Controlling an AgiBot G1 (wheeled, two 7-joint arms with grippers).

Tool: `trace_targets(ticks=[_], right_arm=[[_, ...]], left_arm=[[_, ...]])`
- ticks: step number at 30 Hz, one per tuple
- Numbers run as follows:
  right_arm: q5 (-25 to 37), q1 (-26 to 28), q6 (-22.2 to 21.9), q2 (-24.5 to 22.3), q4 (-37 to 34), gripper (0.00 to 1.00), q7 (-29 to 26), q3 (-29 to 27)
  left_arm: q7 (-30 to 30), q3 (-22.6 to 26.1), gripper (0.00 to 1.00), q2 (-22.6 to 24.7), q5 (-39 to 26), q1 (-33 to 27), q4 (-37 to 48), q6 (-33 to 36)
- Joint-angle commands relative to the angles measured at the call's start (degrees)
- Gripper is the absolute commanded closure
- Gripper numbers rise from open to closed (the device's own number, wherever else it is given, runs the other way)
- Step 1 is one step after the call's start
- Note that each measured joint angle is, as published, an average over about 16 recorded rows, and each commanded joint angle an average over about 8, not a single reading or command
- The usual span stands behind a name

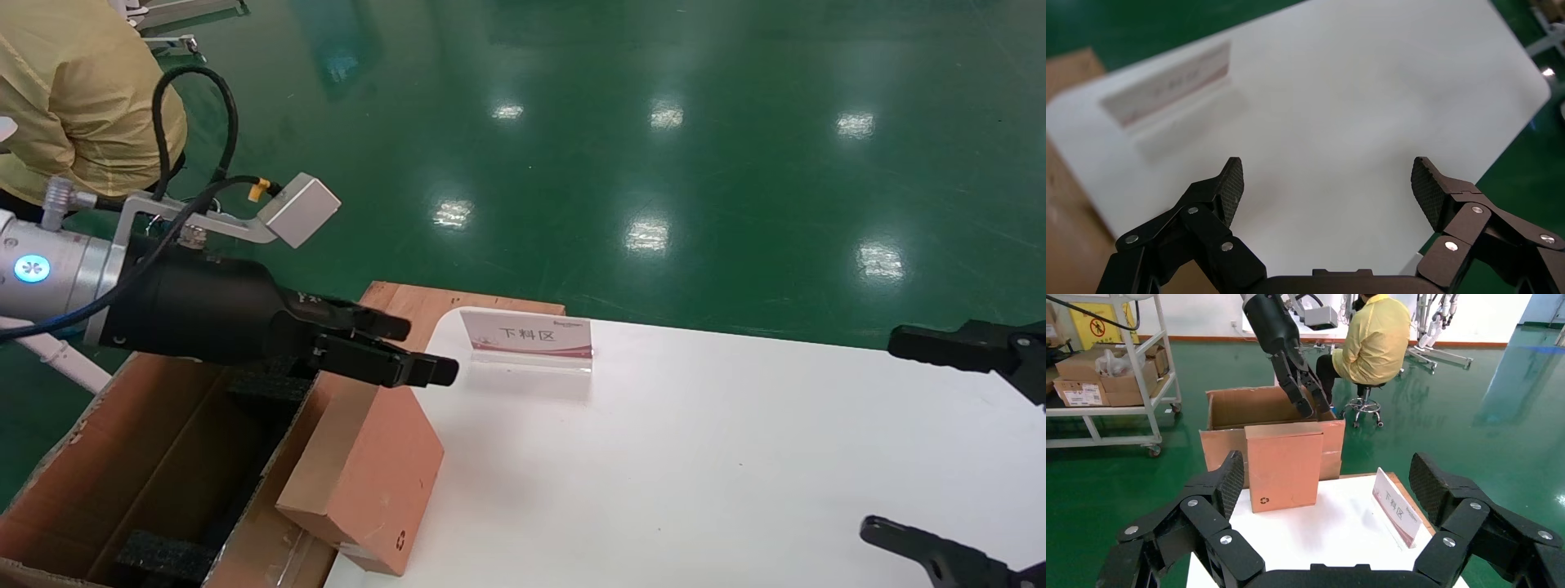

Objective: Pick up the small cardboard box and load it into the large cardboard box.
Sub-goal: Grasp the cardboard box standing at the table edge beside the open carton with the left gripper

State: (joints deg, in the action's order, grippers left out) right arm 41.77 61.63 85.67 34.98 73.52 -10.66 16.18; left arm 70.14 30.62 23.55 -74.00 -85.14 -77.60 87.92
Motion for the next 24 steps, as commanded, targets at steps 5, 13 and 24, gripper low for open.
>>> trace_targets(ticks=[5,13,24], right_arm=[[-0.02,0.01,-0.01,-0.01,0.00,0.00,0.01,0.03],[-0.04,0.01,-0.03,-0.03,0.00,0.00,0.03,0.06],[-0.07,0.02,-0.05,-0.04,0.00,0.00,0.05,0.11]], left_arm=[[8.39,5.16,0.00,1.02,-5.13,-6.34,-0.14,2.30],[12.69,18.26,0.00,3.03,-8.92,-15.73,-0.27,3.22],[20.41,39.23,0.00,4.80,-7.65,-29.67,-0.34,3.56]])
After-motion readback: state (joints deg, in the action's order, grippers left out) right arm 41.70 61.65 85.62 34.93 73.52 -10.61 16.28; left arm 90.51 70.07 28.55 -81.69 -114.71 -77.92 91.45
